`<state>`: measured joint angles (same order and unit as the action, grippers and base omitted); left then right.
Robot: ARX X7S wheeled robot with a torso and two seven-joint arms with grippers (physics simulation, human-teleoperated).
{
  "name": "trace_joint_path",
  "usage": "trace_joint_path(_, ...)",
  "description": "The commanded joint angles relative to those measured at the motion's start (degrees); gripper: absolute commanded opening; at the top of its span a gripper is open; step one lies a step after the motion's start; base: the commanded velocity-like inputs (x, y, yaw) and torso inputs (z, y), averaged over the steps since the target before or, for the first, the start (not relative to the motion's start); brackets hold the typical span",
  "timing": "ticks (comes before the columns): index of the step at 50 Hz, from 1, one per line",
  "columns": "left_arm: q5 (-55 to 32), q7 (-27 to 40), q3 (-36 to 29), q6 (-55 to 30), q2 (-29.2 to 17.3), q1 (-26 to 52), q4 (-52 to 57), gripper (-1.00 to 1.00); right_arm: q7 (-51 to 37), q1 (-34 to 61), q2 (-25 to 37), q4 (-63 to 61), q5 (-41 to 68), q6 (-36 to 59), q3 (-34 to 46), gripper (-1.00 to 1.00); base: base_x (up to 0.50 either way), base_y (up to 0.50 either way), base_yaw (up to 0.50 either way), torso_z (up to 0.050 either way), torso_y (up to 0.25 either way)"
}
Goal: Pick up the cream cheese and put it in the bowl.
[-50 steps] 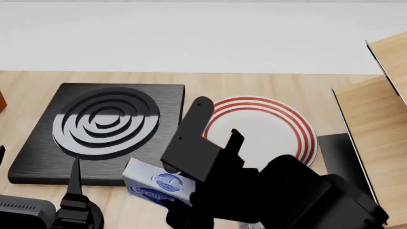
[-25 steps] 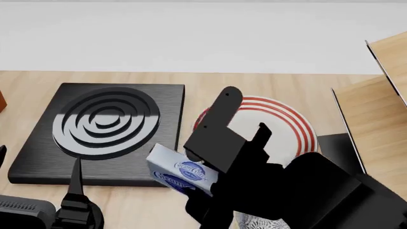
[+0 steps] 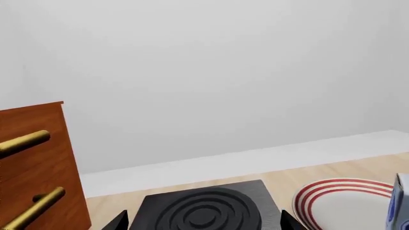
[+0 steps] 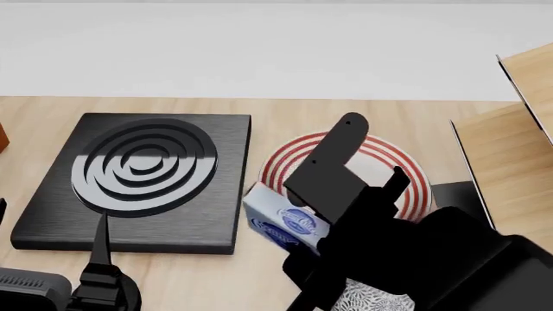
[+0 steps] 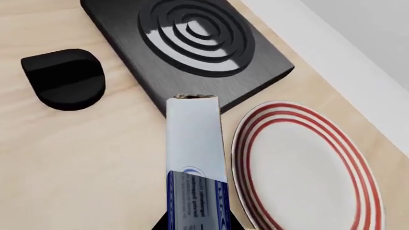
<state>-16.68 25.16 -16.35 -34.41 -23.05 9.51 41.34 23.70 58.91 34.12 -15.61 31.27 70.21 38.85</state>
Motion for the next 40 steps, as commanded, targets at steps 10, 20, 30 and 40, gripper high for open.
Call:
trace_joint_path(10, -0.12, 0.29, -0.5, -0.09, -0.04, 0.36, -0.15, 1.0, -3.06, 0.94, -0.41, 2.47, -0.74, 3.35, -2.59, -1.0, 0.0, 0.0, 0.0, 0.0, 0.001)
trace_joint_path(20, -0.14, 0.38, -0.84, -0.27, -0.07, 0.66, -0.21, 1.0, -3.87, 0.94, 0.25, 2.86, -1.91, 2.71, -1.54, -1.0, 0.0, 0.0, 0.0, 0.0, 0.0)
trace_joint_path(30, -0.17, 0.6, -1.01, -0.43, -0.21, 0.7, -0.05, 1.0, -4.46, 0.87, 0.6, 3.37, -2.14, 2.41, -1.95, -1.0, 0.0, 0.0, 0.0, 0.0, 0.0)
trace_joint_path(40, -0.21, 1.0, -1.08, -0.84, -0.34, 0.81, 0.4, 1.0, -4.79, 0.65, 1.41, 2.66, -1.33, 3.67, -2.97, -1.0, 0.0, 0.0, 0.0, 0.0, 0.001)
